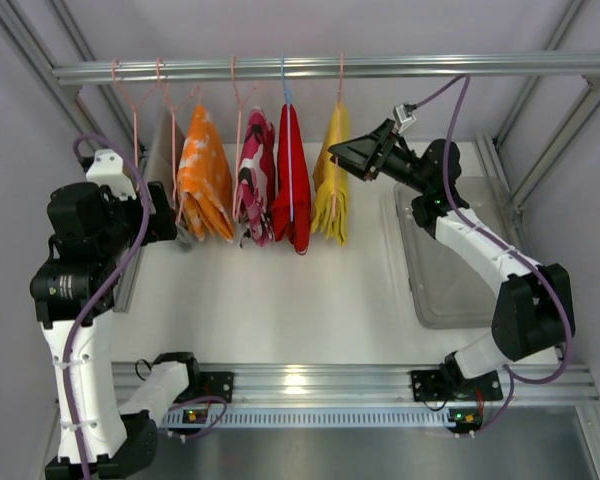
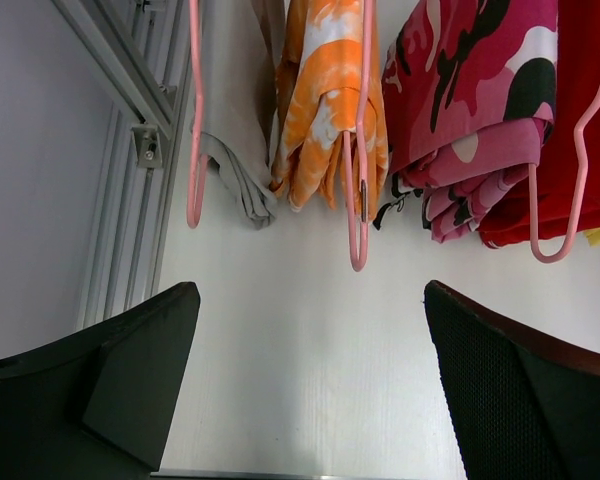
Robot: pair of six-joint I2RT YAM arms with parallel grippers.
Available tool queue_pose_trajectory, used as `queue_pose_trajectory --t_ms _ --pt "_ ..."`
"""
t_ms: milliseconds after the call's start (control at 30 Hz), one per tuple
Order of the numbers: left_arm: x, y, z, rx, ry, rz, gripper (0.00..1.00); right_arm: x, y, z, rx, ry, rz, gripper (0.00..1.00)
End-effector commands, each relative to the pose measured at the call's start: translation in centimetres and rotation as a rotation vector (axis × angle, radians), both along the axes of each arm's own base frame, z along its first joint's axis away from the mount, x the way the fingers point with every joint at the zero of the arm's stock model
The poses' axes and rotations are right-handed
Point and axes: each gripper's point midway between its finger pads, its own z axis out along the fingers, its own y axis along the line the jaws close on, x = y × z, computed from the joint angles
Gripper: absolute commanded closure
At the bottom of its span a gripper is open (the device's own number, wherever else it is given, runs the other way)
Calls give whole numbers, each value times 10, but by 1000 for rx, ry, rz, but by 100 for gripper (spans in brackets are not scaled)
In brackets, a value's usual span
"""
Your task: Remove the trousers from the hanger
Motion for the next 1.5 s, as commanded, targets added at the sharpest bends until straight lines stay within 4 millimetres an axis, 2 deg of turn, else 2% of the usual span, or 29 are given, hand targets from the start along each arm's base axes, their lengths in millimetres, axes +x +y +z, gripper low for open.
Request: queue_pose_trajectory --t_ms 0,200,300,333,400,433,533,600,733,933,1233,1467 --pt "8 -2 13 -12 -46 -11 1 -21 13 54 131 -157 58 27" --pt "14 0 12 -6 -44 -2 1 -26 24 43 159 -118 88 37" --pt "16 2 13 -7 -45 7 1 -23 25 39 174 -103 86 48" --pt "16 1 14 -7 -48 4 1 -23 26 39 178 -104 90 56" --pt "19 -1 20 -12 -61 -10 1 -22 27 40 180 -103 99 67" --pt "19 -3 29 -19 -79 -15 1 -24 27 45 180 -117 109 78" --pt "24 -14 39 -58 -77 -67 1 -29 26 53 172 -134 120 94" --pt "30 -22 38 -80 -62 -108 1 -33 24 60 170 -149 123 100" --pt "39 -40 42 -141 -57 -194 1 -42 19 75 162 -190 143 100" --pt "47 -45 39 -143 -64 -233 1 -62 11 111 186 -284 148 100" --pt "45 -56 50 -156 -143 -294 1 -76 3 128 189 -325 138 100" --pt "50 -69 53 -209 -166 -359 1 -85 -3 151 224 -377 136 100"
